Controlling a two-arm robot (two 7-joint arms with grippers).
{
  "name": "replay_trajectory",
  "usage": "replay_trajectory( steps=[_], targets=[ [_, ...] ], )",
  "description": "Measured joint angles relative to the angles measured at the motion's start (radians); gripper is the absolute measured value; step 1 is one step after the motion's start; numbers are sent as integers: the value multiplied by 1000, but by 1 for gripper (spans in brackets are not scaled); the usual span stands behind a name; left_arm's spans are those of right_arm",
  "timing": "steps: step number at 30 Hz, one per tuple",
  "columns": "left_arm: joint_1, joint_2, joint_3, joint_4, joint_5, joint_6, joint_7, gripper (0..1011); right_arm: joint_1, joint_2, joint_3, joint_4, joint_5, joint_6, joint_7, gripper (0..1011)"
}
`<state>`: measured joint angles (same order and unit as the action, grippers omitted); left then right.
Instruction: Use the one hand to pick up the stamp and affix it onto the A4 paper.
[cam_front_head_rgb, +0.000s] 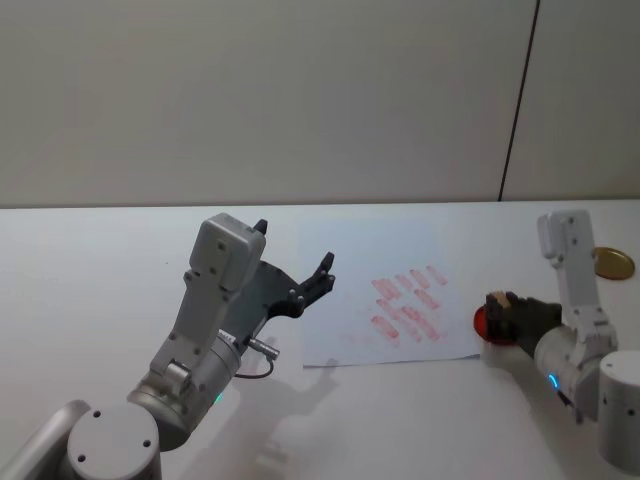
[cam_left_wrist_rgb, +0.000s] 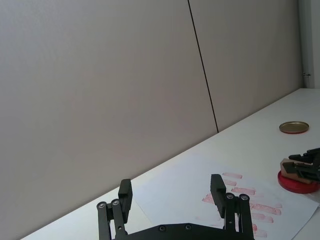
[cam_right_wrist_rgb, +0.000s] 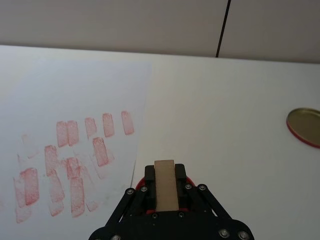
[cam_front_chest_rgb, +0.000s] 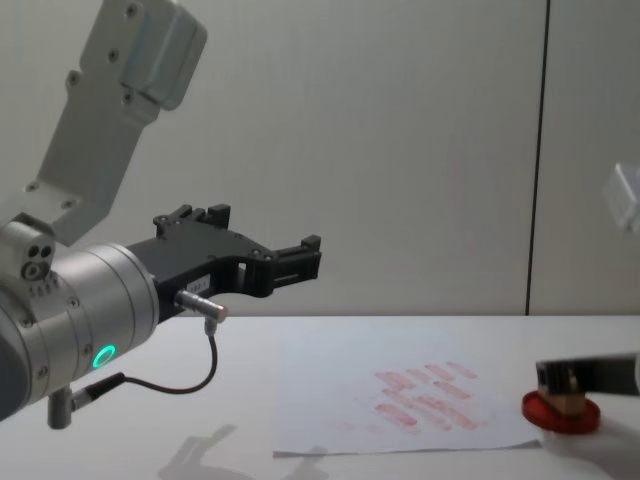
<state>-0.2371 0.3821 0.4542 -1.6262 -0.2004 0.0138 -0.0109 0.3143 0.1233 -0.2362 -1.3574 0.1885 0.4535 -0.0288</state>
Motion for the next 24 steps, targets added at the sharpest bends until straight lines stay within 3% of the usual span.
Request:
replay_trajectory(
  steps=[14,24],
  targets=[
    [0,0,0,0,0,0,0,993,-23,3,-15,-161,-55,-39,27,216],
    [0,0,0,0,0,0,0,993,-11,-9,-28,-173,-86,-53,55,216]
  ],
)
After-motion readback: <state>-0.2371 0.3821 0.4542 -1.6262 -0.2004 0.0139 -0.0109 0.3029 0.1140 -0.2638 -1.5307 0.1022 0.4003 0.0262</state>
